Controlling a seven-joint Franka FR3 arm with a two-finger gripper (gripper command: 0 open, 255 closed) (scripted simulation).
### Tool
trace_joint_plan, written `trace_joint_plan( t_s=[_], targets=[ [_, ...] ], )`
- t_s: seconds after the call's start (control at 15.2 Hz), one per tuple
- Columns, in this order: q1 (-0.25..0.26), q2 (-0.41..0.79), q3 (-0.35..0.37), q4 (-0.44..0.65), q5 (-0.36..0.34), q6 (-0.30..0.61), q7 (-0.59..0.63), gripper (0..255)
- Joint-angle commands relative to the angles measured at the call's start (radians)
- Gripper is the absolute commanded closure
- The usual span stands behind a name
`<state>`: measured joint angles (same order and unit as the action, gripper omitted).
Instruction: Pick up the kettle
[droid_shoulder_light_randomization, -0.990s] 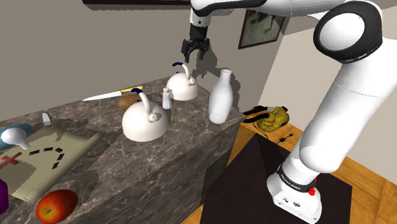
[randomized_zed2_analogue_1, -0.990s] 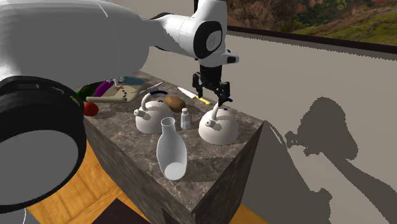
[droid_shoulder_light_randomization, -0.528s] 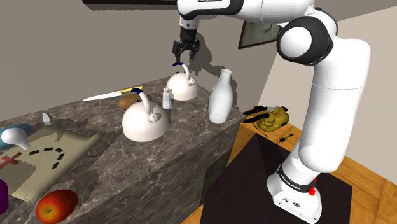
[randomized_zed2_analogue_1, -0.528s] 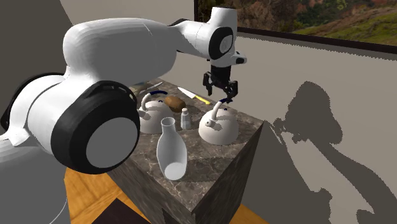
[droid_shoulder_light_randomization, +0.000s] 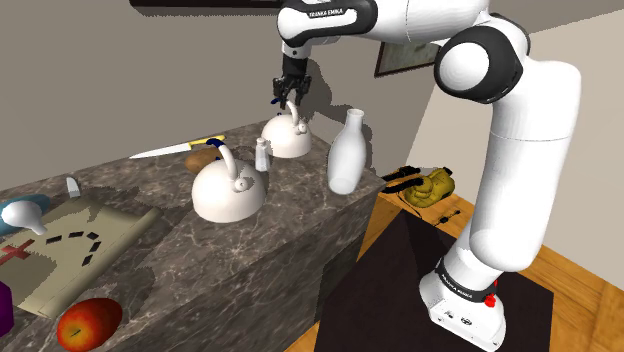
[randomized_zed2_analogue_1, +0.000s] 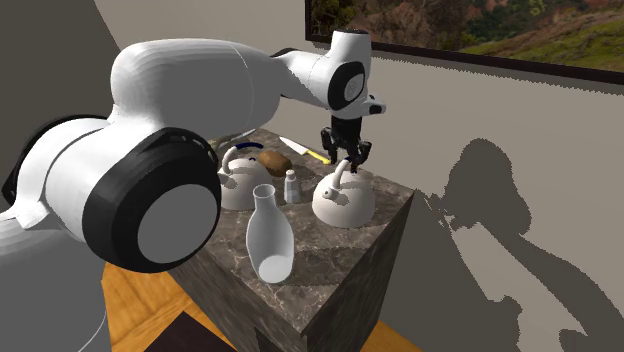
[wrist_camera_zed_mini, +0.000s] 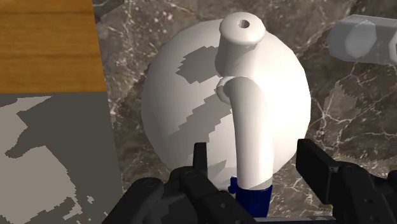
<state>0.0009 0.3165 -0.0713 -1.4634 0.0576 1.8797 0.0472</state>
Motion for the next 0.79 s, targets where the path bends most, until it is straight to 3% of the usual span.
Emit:
trace_joint_plan(
  t_s=[0.0, 0.53, 0.73],
  targets=[
    [0.0, -0.001, 0.0, -0.002, 0.0, 0.002, 0.0, 255],
    [0.0, 0.0, 0.0, -0.002, 0.0, 0.002, 0.0, 255],
    [-0.001, 0.001, 0.0, 0.04, 0.0, -0.038, 0.001, 255]
  ],
)
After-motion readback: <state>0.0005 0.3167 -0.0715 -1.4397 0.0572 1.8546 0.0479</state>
